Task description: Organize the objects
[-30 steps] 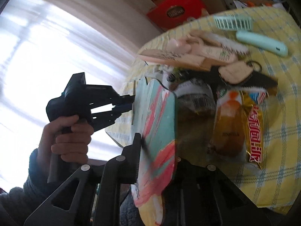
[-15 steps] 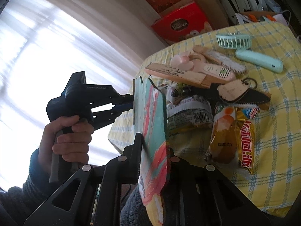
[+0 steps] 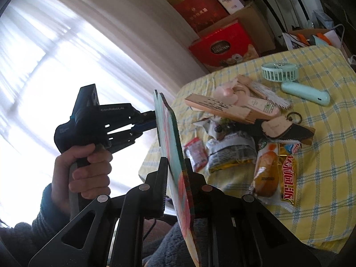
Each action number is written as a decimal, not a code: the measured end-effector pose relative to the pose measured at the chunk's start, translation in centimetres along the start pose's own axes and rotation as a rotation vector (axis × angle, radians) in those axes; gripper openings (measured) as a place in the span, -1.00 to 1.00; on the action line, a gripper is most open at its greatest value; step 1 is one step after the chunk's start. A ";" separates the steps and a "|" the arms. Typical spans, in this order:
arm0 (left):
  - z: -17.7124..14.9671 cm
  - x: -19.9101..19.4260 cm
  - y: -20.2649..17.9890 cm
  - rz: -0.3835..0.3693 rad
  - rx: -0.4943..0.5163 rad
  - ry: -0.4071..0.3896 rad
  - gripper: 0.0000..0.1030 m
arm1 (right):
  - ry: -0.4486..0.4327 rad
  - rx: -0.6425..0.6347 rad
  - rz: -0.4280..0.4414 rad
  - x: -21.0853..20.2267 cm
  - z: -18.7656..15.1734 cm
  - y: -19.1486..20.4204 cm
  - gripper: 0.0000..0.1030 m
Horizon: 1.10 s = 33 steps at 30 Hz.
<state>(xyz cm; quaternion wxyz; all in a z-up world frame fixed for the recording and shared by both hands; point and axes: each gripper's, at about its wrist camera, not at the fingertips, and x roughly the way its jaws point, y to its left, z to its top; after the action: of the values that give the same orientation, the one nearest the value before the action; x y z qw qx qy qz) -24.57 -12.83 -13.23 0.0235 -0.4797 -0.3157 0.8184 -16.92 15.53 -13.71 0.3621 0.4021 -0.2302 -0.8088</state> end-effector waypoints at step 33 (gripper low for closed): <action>-6.4 -18.1 -7.0 -0.209 0.299 -0.357 -0.72 | -0.199 -0.347 -0.142 -11.9 -3.6 15.3 -0.81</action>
<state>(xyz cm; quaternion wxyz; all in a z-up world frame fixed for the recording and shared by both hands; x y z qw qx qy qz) -11.55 -10.22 2.30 0.1227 -0.2835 -0.2381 0.9208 -2.95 14.70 0.15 0.3433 0.2672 -0.0930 -0.8956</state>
